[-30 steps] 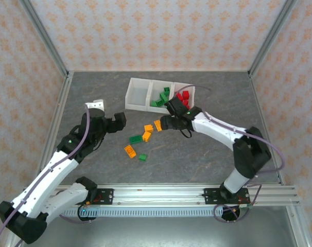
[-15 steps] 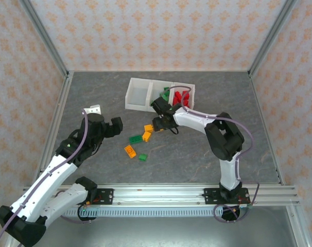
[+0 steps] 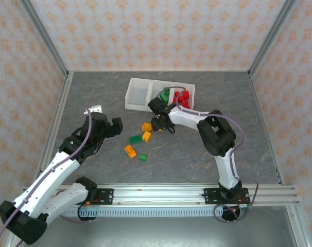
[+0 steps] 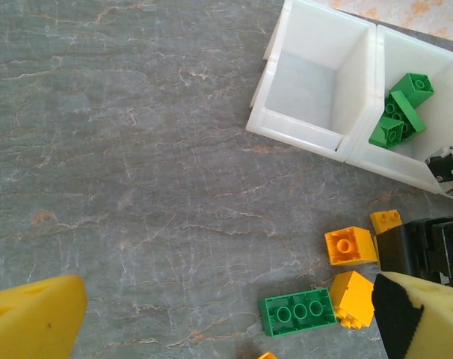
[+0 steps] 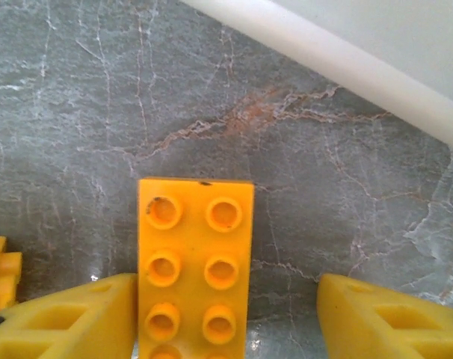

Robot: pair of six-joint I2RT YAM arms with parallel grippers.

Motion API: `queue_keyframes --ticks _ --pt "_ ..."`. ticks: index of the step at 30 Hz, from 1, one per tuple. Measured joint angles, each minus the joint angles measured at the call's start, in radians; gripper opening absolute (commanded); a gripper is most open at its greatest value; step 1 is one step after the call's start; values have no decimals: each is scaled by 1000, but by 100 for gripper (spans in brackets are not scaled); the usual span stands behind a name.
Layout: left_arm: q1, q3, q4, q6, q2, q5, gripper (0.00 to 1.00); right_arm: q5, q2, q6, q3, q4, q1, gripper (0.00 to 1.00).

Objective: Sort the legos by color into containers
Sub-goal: Pick up the lego from the center of the table.

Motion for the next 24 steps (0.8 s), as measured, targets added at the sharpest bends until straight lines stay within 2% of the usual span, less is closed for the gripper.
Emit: queue_keyframes --ticks 4,12,16,24 --pt "0 -1 0 -10 0 -1 100 0 19 1 28 -15 0 57" --pt "0 -17 0 -13 -6 -1 100 13 30 10 44 -25 0 36" --pt "0 -26 0 -18 -18 -5 99 22 27 15 42 -21 0 29" --pt "0 -39 -1 -43 -20 -28 99 18 -9 51 19 2 0 25"
